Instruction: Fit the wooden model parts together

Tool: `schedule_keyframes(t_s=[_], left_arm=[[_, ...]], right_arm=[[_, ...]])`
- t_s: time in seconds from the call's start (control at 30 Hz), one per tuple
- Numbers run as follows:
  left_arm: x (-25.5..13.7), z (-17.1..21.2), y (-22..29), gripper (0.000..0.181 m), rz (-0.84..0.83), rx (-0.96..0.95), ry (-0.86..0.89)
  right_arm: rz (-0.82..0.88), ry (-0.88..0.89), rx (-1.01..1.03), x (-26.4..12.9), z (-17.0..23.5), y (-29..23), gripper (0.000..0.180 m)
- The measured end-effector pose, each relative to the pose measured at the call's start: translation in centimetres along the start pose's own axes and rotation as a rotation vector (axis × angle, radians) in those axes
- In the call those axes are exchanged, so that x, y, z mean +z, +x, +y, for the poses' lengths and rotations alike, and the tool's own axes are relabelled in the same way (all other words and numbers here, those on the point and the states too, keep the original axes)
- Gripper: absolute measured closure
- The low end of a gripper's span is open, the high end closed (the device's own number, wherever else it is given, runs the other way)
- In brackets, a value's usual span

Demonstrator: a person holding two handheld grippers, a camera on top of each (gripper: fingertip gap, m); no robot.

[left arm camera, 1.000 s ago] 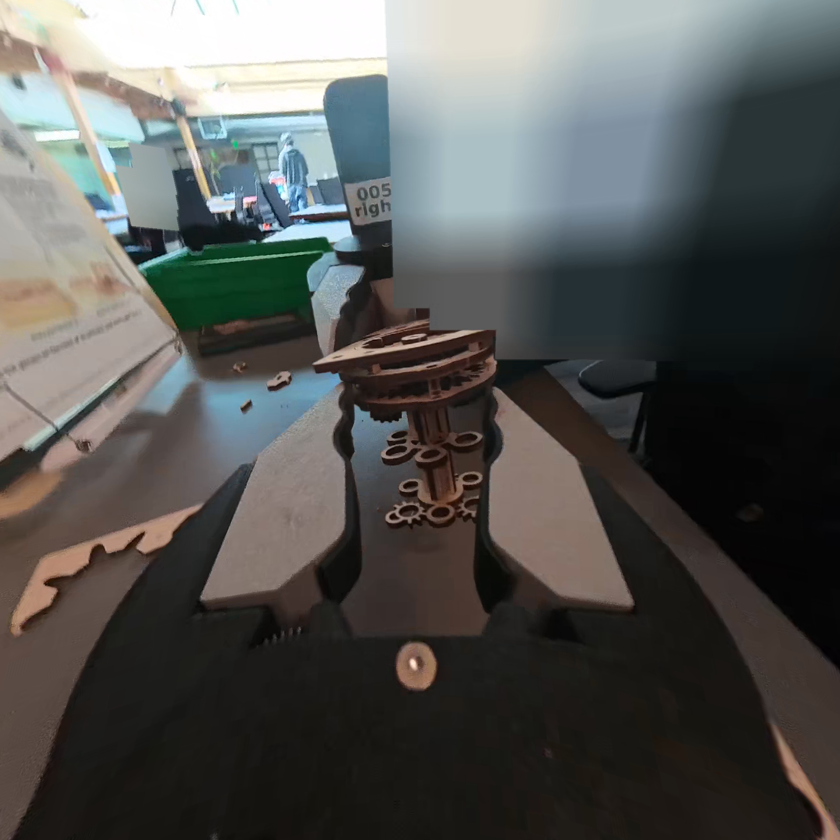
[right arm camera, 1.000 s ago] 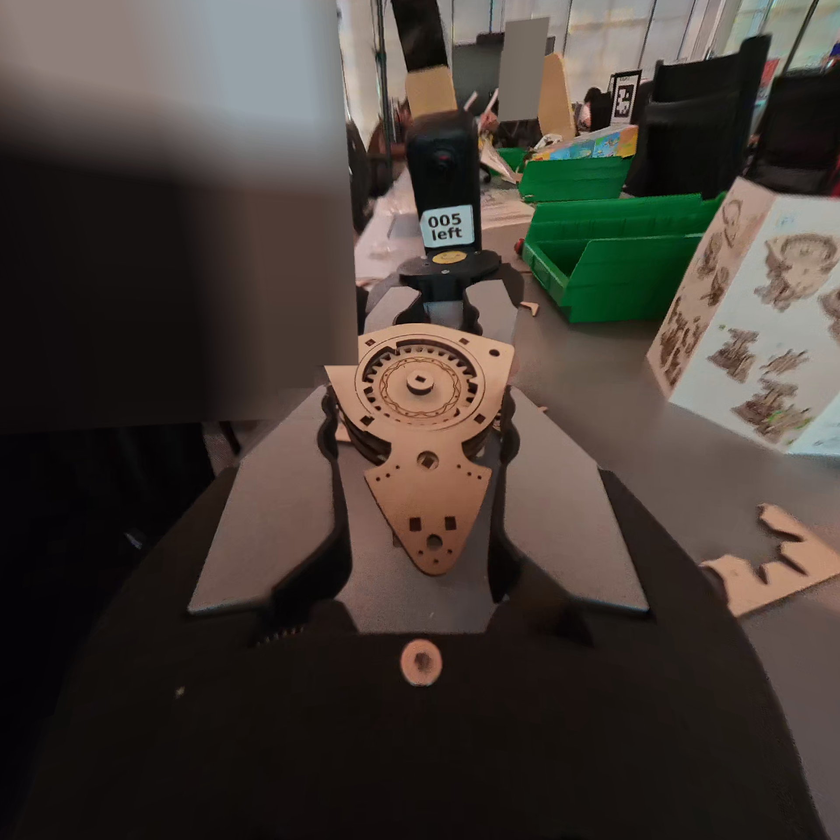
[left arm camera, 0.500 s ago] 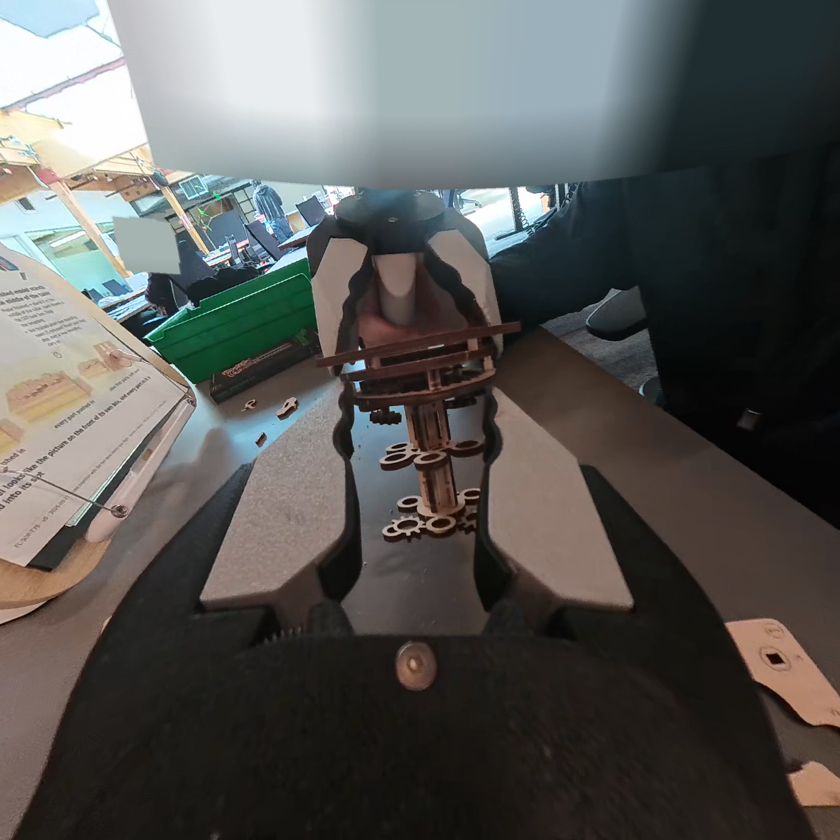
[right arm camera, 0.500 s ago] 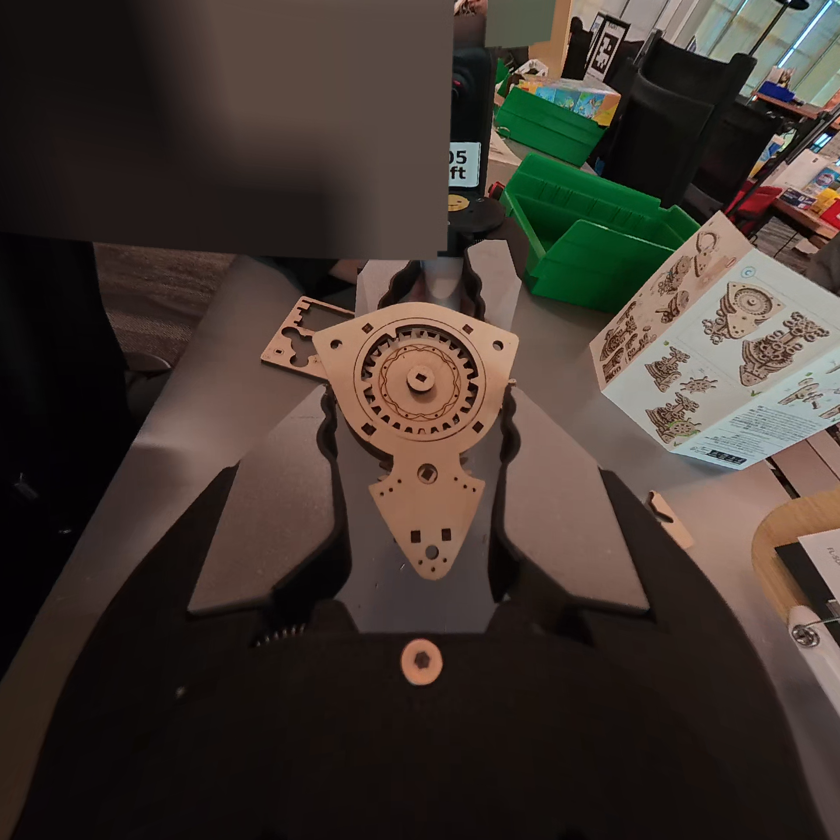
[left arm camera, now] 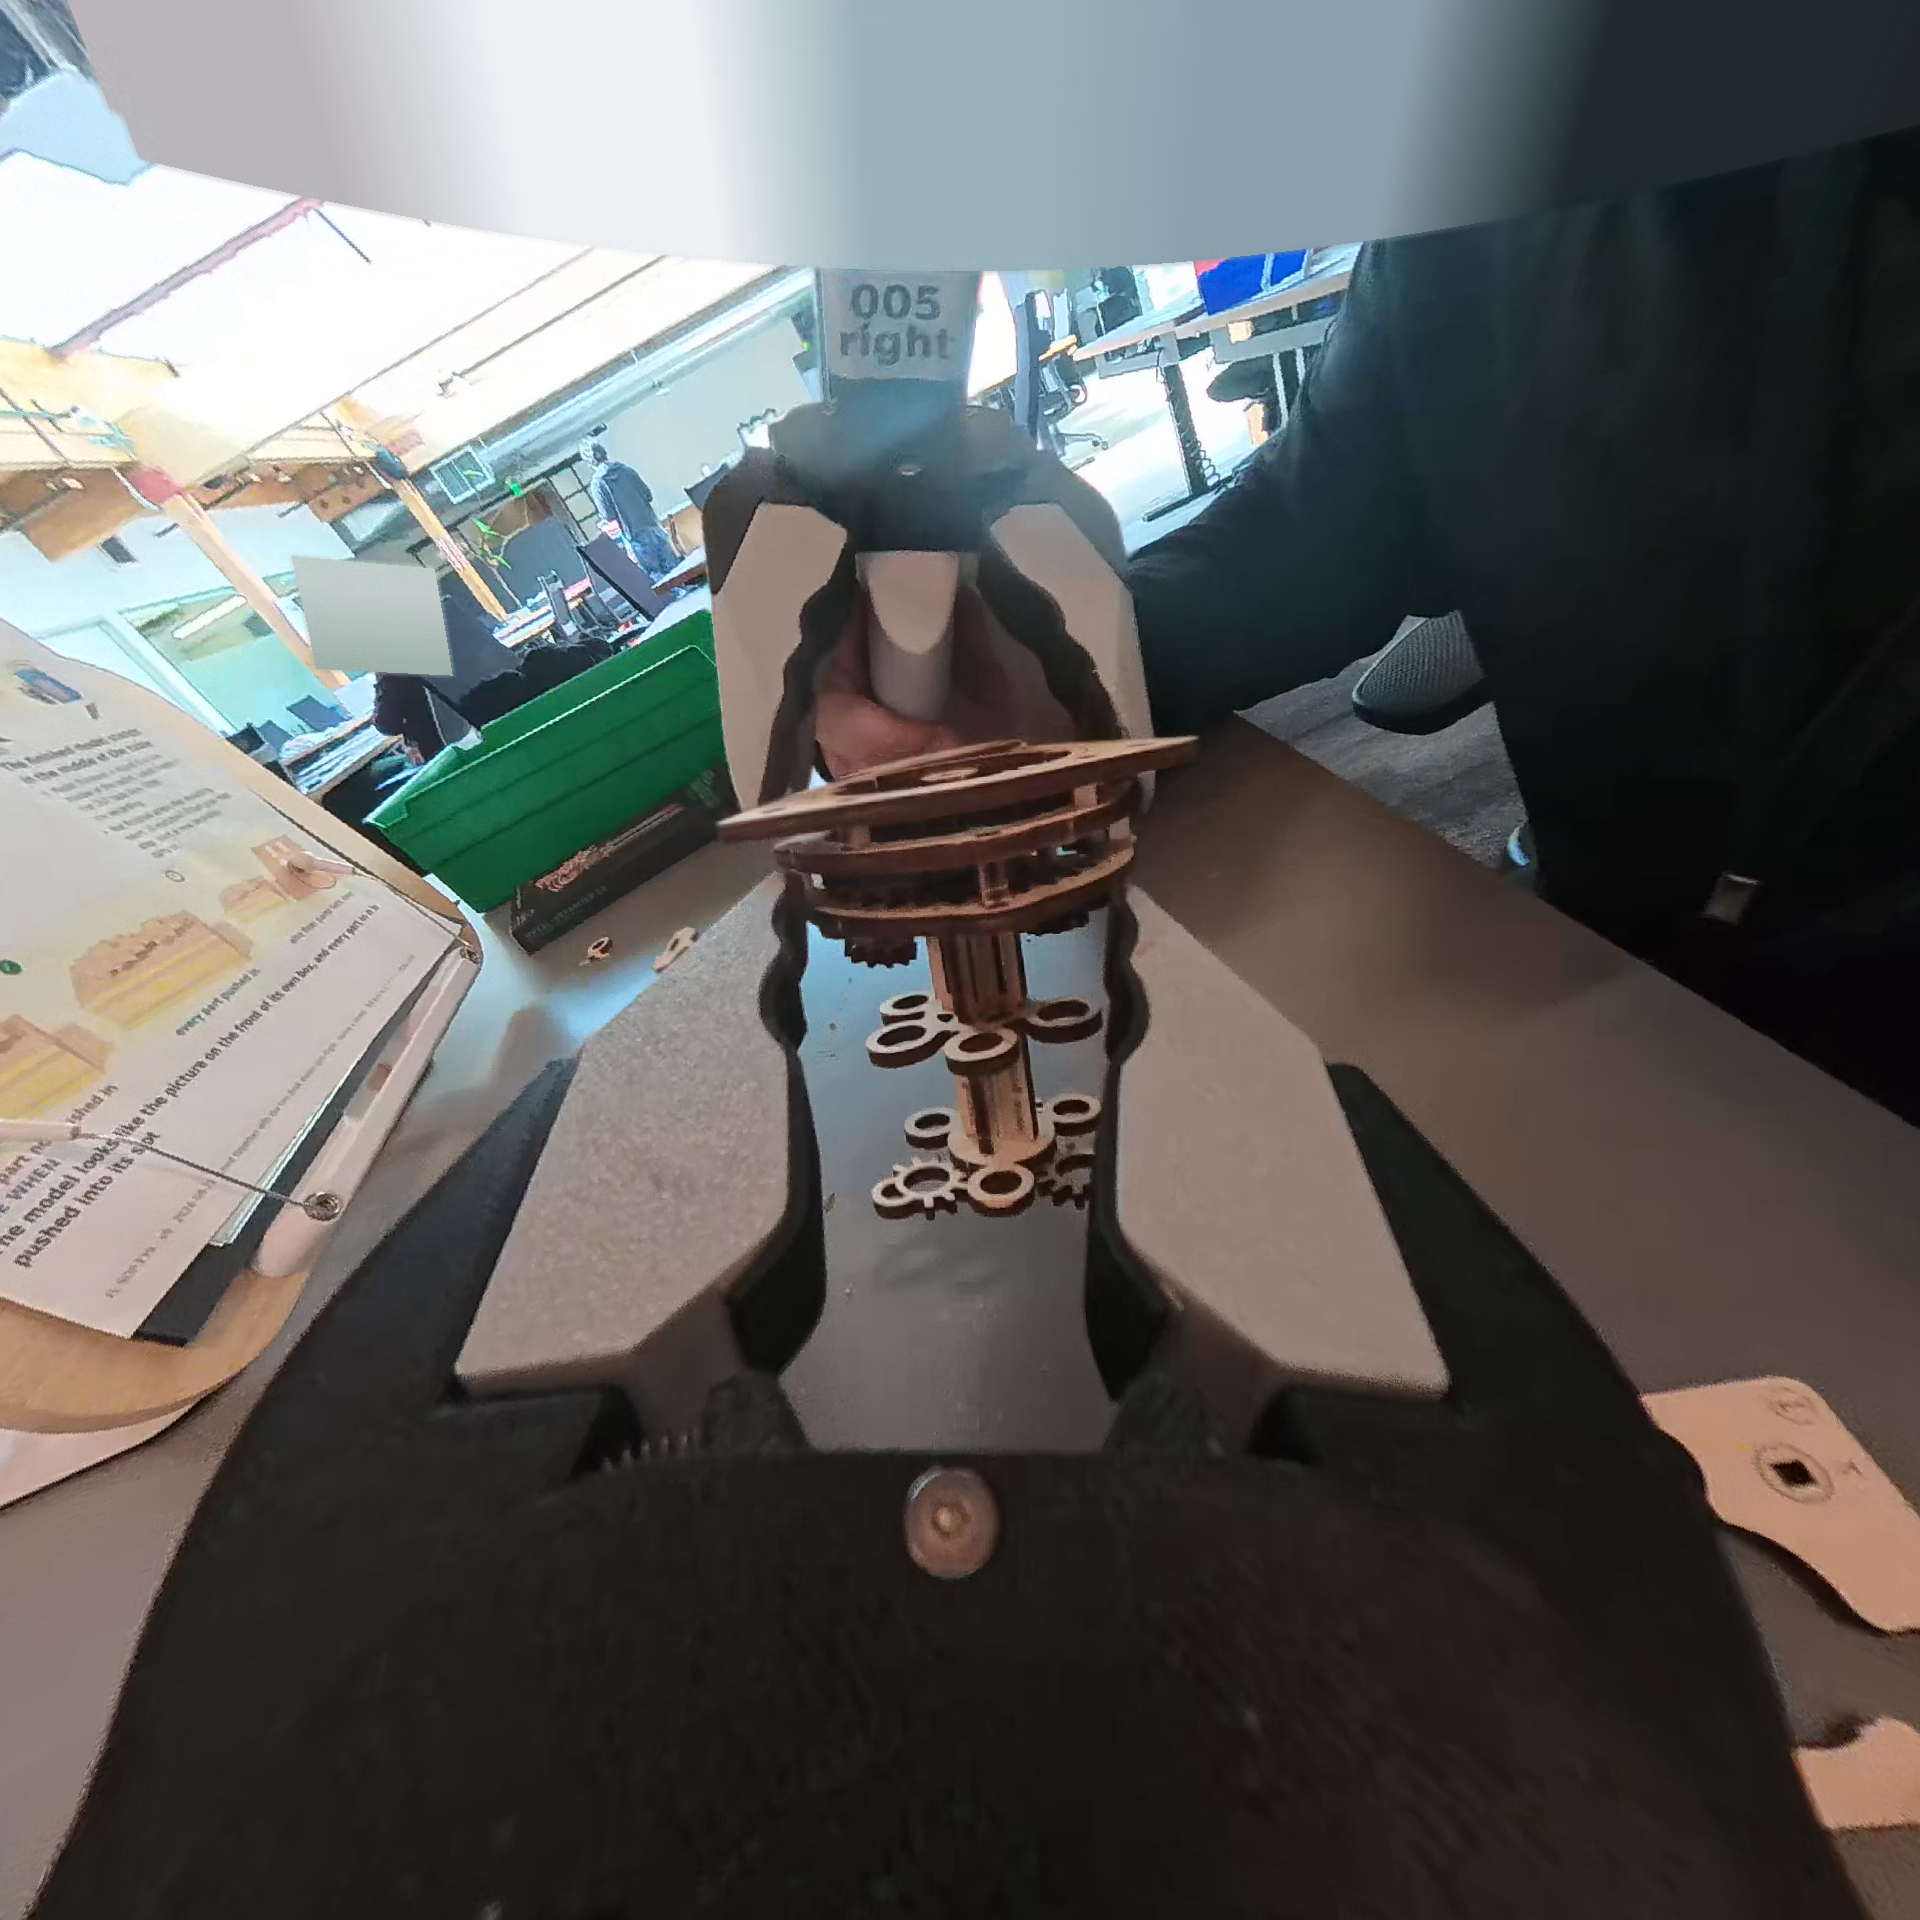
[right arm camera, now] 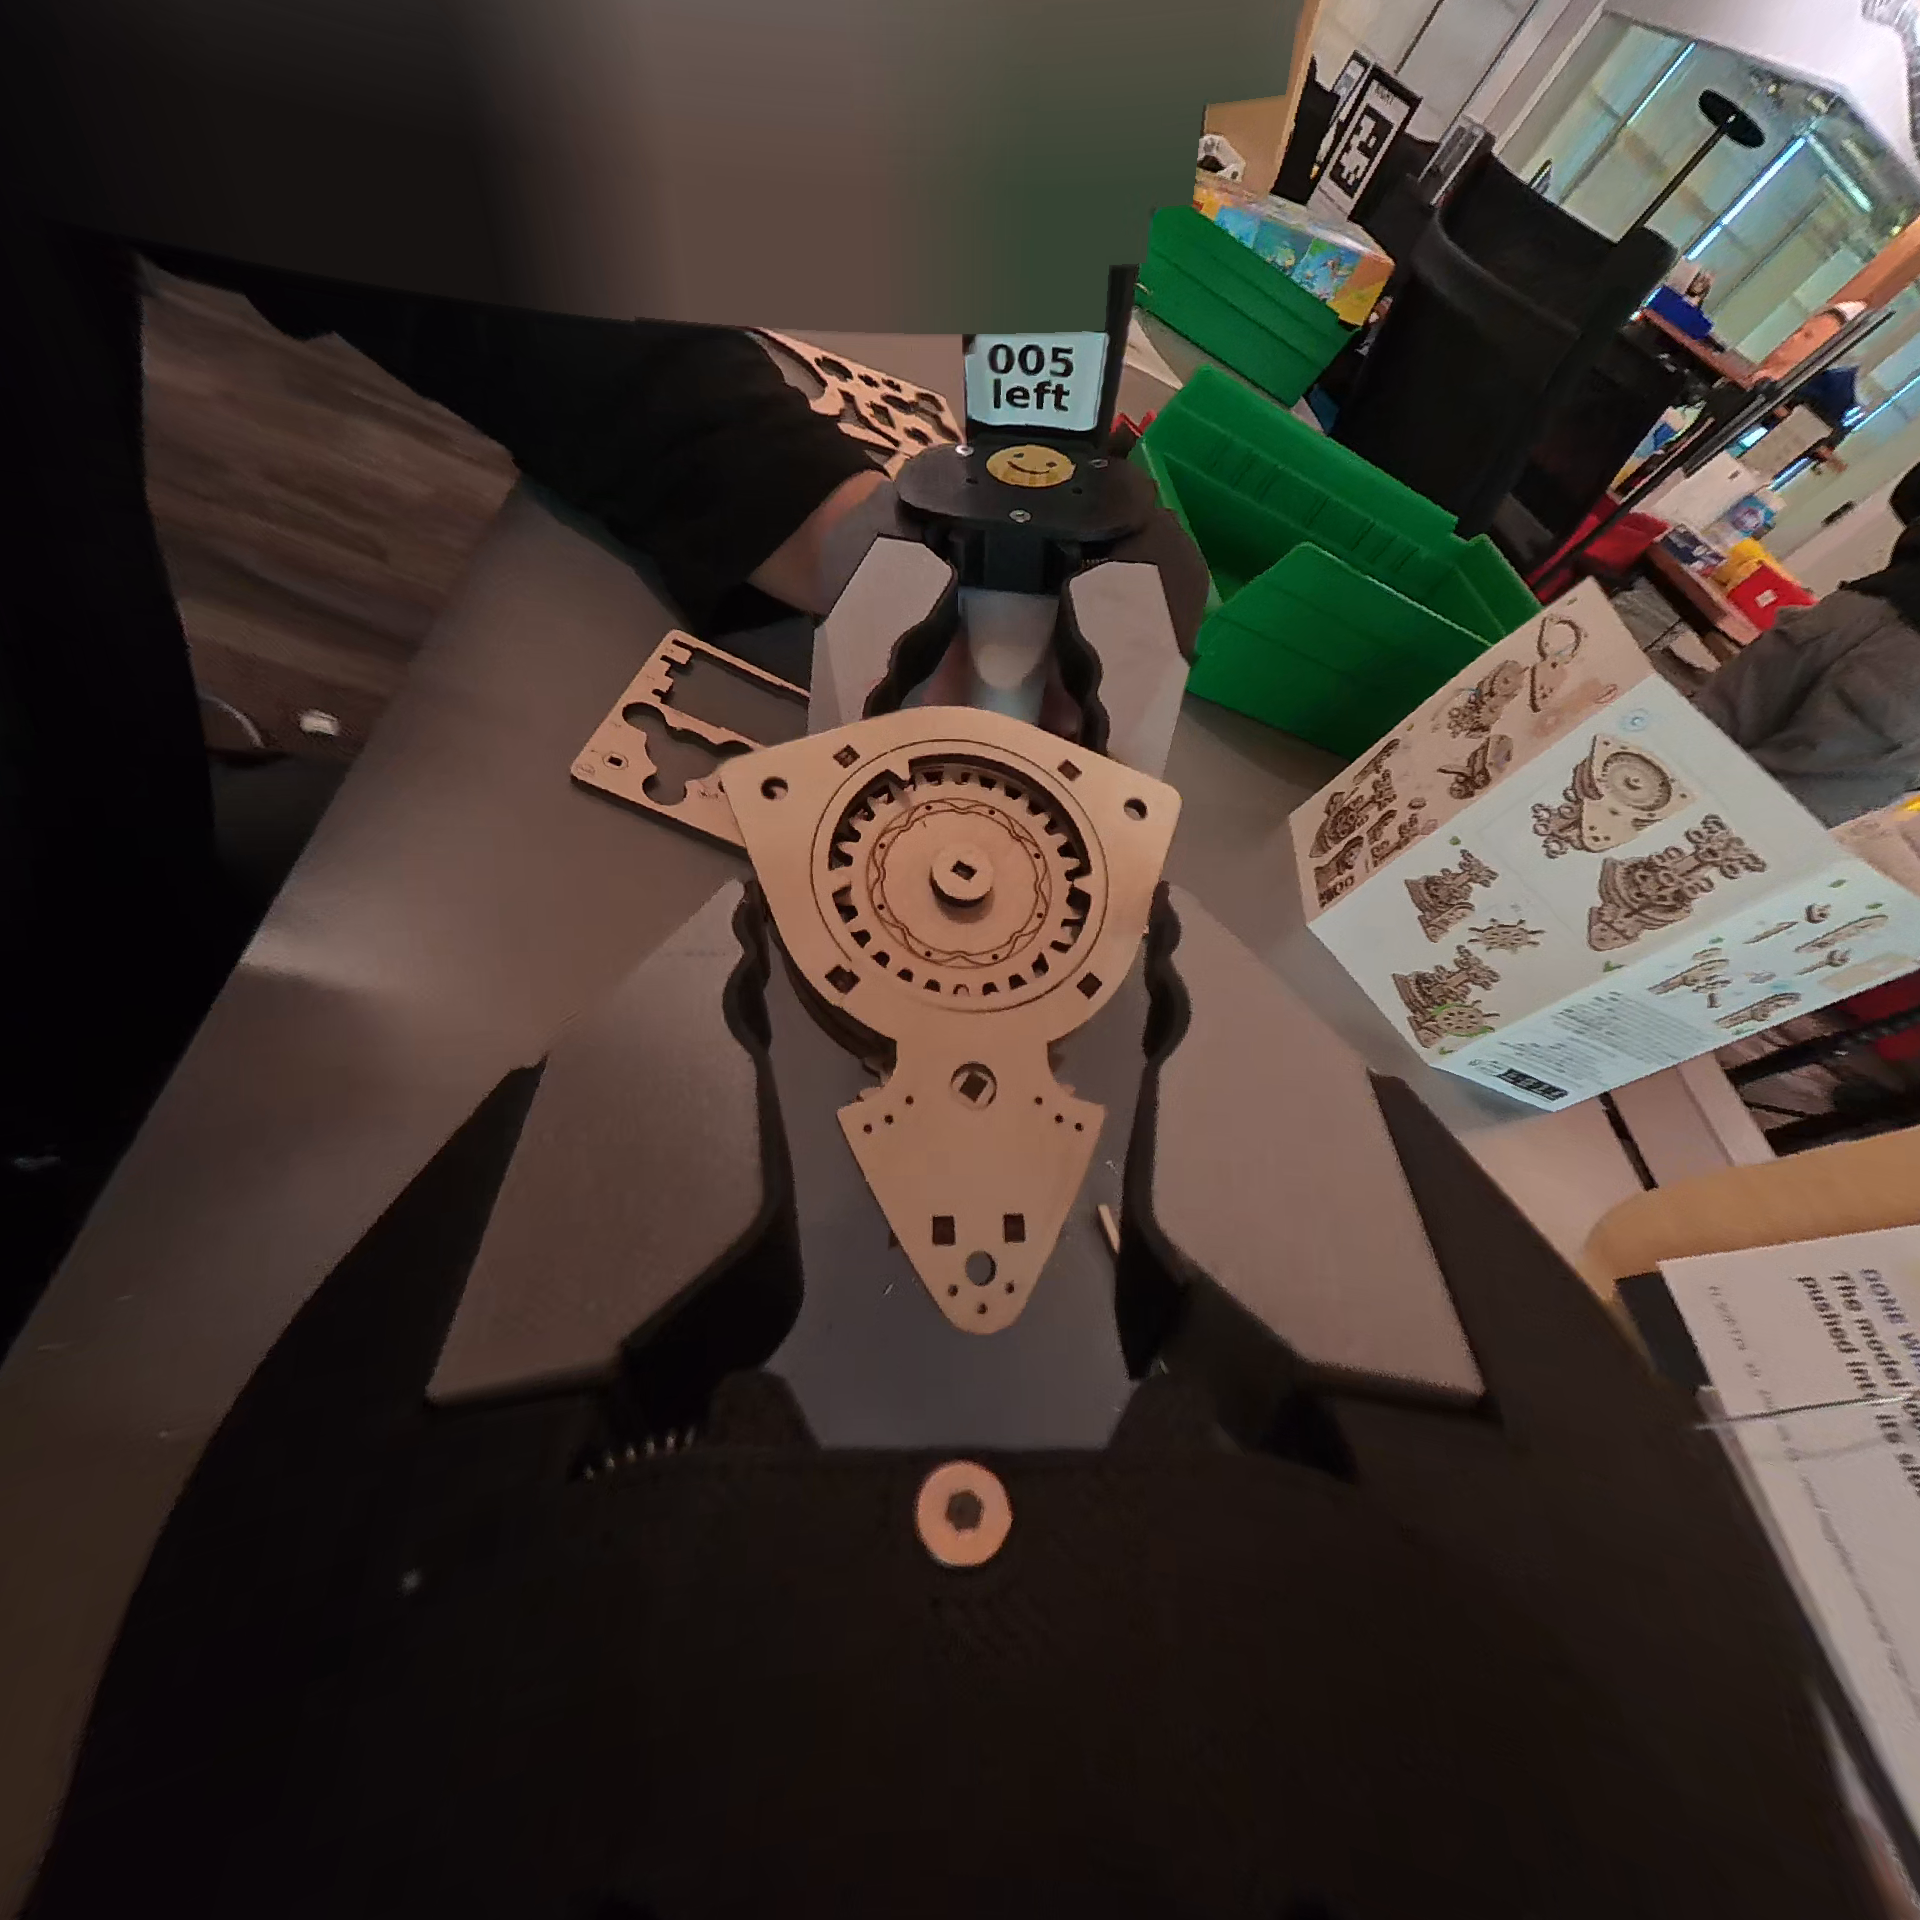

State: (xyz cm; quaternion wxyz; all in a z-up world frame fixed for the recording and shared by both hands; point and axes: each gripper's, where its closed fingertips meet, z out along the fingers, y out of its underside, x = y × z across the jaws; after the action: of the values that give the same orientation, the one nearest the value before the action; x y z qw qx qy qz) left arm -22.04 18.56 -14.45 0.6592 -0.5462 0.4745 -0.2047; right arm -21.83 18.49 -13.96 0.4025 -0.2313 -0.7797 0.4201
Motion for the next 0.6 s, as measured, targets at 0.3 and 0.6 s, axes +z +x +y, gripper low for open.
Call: schedule_keyframes(t_s=[0.3, 0.6], left_arm=[[-0.1, 0.0, 0.7, 0.126, 0.017, 0.083, -0.030], [-0.6, -1.2, 0.0, 0.127, 0.014, -0.034, 0.096]], right_arm=[[0.014, -0.002, -0.077, 0.1, -0.2, -0.7, 0.110], [-0.061, 0.008, 0.062, -0.5, 0.6, -0.3, 0.111]])
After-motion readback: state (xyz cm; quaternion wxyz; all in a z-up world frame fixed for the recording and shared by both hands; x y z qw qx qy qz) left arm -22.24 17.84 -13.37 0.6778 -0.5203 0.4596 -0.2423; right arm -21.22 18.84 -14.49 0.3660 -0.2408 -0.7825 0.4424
